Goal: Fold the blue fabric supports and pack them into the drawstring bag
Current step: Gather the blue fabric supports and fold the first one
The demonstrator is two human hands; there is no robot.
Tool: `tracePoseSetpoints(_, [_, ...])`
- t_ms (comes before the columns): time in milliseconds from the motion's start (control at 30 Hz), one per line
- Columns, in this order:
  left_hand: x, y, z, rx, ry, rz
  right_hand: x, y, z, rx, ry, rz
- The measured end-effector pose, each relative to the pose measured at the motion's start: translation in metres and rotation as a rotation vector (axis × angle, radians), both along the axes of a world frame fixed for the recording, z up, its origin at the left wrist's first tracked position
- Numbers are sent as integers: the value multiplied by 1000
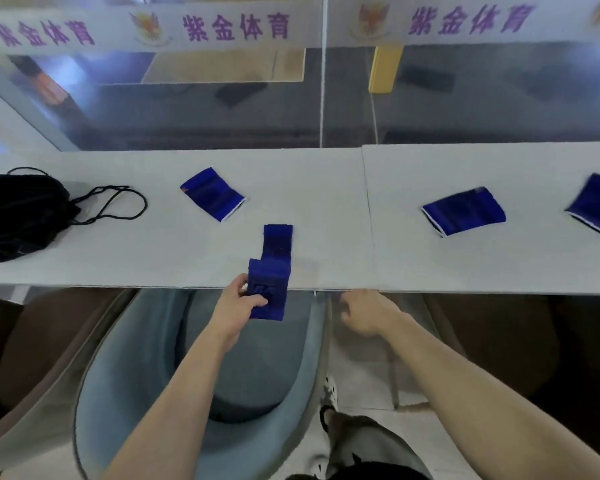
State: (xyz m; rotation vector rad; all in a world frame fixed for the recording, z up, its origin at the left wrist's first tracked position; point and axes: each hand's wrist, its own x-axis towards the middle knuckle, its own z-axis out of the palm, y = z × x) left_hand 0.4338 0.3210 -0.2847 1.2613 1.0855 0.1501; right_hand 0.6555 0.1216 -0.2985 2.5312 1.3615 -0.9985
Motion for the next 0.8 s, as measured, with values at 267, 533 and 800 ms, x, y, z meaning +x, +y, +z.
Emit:
tracePoseSetpoints(267, [38, -144, 19, -38, -122, -248, -19, -182, 58, 5, -90, -207])
tracePoseSetpoints(533, [114, -274, 51, 626, -29, -680, 4, -348, 104, 43, -129, -483])
tracePoseSetpoints(800, [229, -420, 46, 1127, 55, -922, 88, -507, 90, 69, -183, -496])
